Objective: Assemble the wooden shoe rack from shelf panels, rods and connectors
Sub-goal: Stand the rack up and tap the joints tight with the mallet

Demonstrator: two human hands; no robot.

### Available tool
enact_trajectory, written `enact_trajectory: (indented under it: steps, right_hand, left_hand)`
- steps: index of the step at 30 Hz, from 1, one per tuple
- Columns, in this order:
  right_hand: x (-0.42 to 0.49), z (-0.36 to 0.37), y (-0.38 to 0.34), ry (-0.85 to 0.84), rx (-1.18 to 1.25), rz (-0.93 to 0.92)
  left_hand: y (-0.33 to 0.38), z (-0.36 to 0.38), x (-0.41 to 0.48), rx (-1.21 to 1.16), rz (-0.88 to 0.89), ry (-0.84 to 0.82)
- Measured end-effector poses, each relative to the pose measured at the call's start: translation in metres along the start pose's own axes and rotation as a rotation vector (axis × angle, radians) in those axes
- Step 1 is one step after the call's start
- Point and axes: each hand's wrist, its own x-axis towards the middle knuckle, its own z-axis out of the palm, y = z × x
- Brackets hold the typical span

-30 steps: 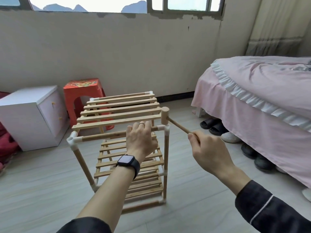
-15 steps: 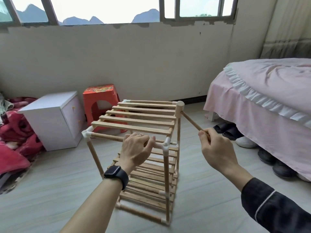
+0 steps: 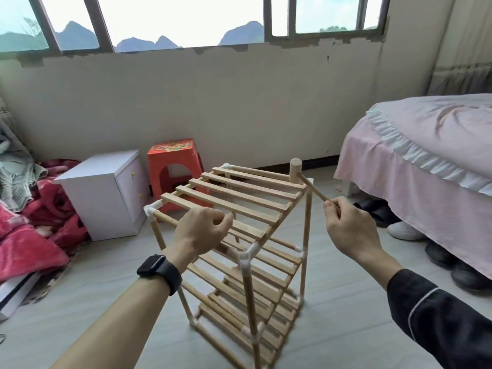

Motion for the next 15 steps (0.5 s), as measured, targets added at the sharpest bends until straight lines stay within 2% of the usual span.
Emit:
enact_trajectory:
  steps: [2, 4, 9, 11, 15]
  right_hand:
    - [0.011, -0.002, 0.001, -0.011, 0.000, 0.051]
    - [0.023, -0.003, 0.001, -0.020, -0.001, 0.087]
    - [0.046, -0.007, 0.005, -0.003, -0.039, 0.105]
    - [0.053, -0.009, 0.009, 0.009, -0.040, 0.095]
    - [0.060, -0.010, 0.023, 0.051, -0.067, 0.057]
  left_hand:
    - [0.016, -0.003, 0.013, 0.038, 0.037, 0.081]
    - [0.038, 0.000, 0.031, 0.037, 0.064, 0.084]
    - [0.084, 0.038, 0.077, 0.196, 0.035, -0.165]
    - [0.095, 0.055, 0.090, 0.280, 0.008, -0.221]
    - [0.099, 0.083, 0.106, 0.301, -0.115, -0.329]
